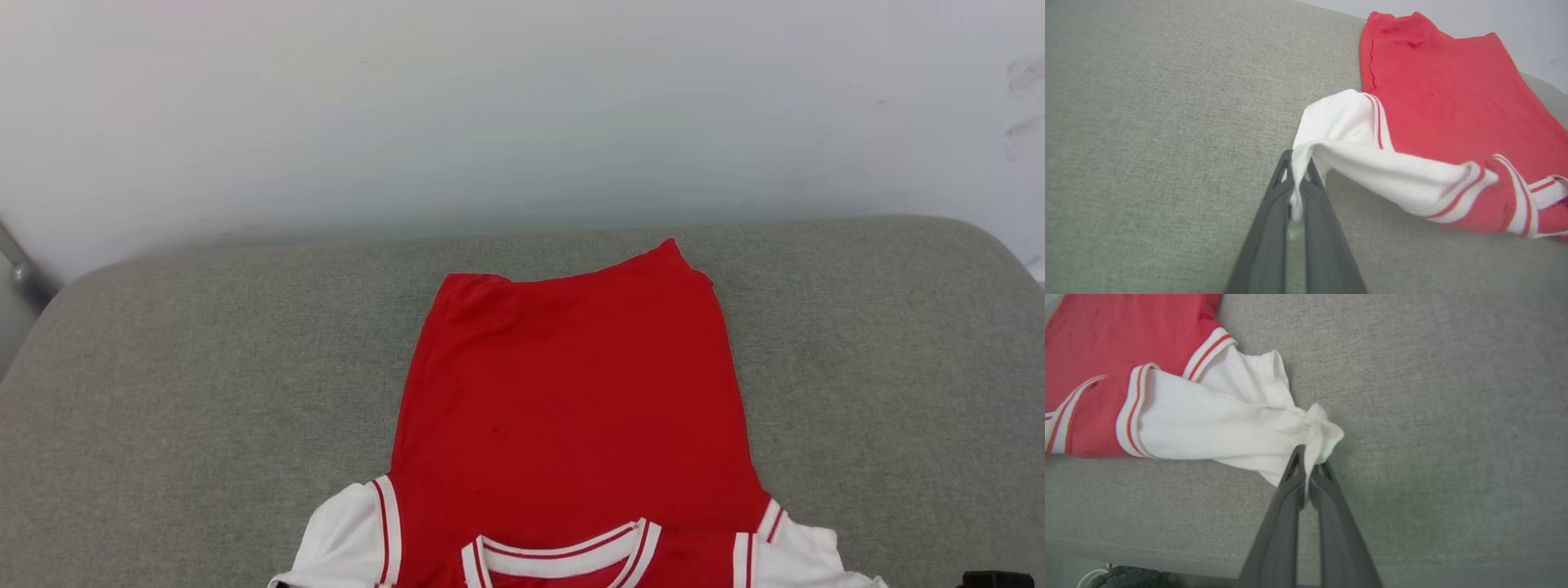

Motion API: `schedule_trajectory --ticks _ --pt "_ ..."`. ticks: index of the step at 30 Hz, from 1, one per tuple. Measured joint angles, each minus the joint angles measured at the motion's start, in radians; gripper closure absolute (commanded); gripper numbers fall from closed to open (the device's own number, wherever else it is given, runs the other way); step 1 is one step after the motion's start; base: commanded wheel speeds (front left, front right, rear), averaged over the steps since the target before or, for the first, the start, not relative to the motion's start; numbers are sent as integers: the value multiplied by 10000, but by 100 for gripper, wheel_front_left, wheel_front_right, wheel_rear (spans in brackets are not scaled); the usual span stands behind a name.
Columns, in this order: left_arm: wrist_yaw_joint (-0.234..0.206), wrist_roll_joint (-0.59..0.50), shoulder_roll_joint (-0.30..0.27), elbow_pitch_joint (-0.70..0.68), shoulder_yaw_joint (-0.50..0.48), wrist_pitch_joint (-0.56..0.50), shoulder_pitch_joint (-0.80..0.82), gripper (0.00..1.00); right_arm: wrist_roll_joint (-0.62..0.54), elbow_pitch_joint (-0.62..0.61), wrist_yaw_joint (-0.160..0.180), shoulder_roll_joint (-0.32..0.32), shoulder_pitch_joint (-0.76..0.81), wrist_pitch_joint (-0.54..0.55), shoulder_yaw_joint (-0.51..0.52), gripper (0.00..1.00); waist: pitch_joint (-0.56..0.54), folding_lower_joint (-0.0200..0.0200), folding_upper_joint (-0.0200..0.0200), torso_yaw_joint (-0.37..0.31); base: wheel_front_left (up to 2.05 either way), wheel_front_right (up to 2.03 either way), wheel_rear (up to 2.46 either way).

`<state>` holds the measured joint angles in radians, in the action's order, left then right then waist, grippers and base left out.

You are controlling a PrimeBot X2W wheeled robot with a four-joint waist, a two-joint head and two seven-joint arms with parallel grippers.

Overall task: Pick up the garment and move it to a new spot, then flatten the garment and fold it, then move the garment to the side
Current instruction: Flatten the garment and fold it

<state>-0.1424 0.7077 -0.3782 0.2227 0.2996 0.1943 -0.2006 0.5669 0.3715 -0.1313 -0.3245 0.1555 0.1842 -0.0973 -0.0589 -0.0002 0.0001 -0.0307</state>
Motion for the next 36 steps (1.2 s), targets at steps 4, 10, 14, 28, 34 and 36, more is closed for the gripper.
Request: schedule_trajectory --ticks 4,10,14,28,34,36 --pt "4 -222 44 -113 134 161 100 100 -163 -387 4 244 190 65 309 0 54 1 0 90 0 0 0" --pt "-4 -548 71 -431 209 368 395 100 -433 -1367 4 253 -674 -169 959 0 179 1 0 151 0 0 0" --pt "-79 -746 130 -784 234 458 584 100 -491 -1294 4 194 -2106 261 1281 0 400 1 0 161 0 0 0" --pt "161 -1603 504 -2399 755 558 2626 100 -627 2408 4 -201 -8641 4414 1492 0 2635 4 0 1085 0 0 0" --pt "405 -1960 819 -2867 1034 625 3375 100 -1120 3438 4 -288 -10557 5570 1605 0 3808 5 0 1702 0 0 0" --pt "520 -2061 915 -2945 1126 640 3572 100 -1285 3716 4 -313 -11017 5751 1647 0 4163 5 0 1918 0 0 0"
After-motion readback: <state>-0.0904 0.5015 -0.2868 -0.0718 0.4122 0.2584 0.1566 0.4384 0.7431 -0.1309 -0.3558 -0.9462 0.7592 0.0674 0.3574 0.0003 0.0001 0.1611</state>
